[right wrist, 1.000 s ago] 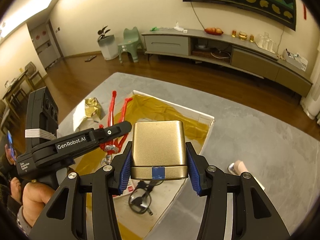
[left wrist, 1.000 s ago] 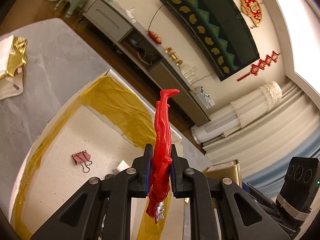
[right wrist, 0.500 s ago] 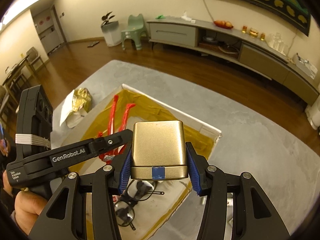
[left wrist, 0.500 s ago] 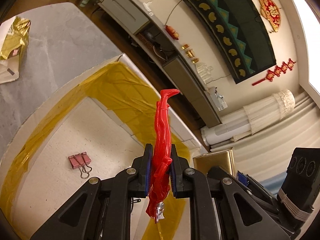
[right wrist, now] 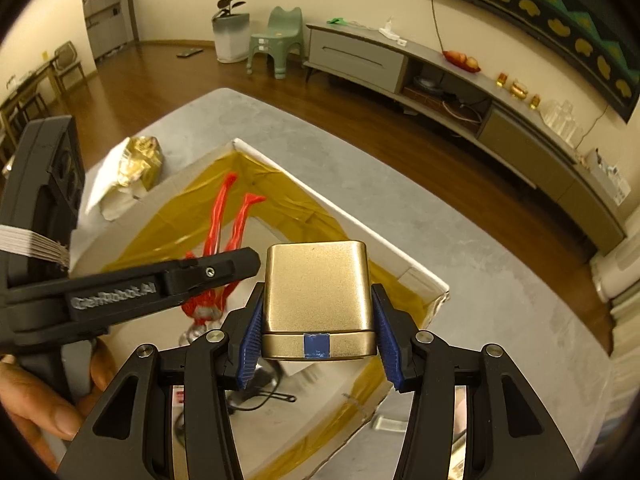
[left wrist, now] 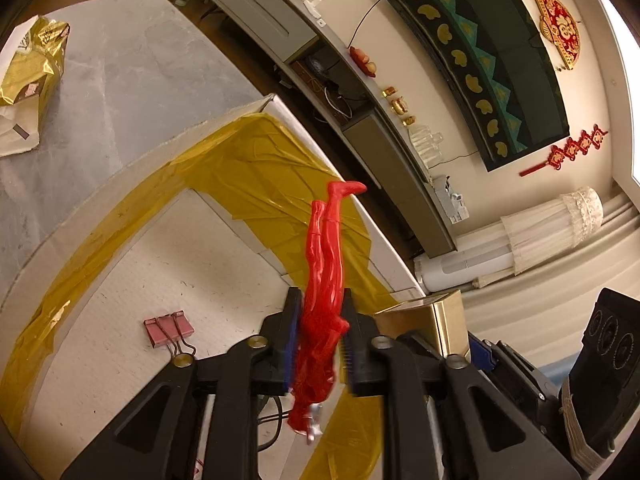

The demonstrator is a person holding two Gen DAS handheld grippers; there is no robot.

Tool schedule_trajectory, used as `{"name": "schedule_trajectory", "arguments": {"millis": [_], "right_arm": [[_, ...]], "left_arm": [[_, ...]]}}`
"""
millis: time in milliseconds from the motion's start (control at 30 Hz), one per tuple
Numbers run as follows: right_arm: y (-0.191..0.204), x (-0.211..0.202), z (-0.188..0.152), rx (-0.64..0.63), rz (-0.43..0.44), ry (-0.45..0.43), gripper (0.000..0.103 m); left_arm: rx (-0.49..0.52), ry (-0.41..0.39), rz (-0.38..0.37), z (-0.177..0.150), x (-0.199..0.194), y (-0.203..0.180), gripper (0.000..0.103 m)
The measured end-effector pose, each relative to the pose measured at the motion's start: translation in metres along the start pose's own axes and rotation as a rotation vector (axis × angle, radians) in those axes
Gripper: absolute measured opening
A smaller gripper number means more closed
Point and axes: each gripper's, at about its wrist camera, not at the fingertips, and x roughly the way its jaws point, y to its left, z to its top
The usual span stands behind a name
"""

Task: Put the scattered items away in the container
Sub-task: 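Open both tools to drop the figure and tin into the box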

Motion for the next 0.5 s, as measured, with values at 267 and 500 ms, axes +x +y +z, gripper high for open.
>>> {"name": "schedule_trajectory", "arguments": {"millis": [267, 500], "right_arm": [[-0.009, -0.011, -0.008, 0.04, -0.008, -0.028, 0.053], [-0.019, -0.042, -0.026, 0.113, 0.068, -0.084, 0.053]], "left_arm": [[-0.009, -0.047, -0.054, 0.007, -0.019, -0.002, 0.059], [-0.017, -0.065, -0.104, 0.011, -0.04, 0.0, 0.059]]}}
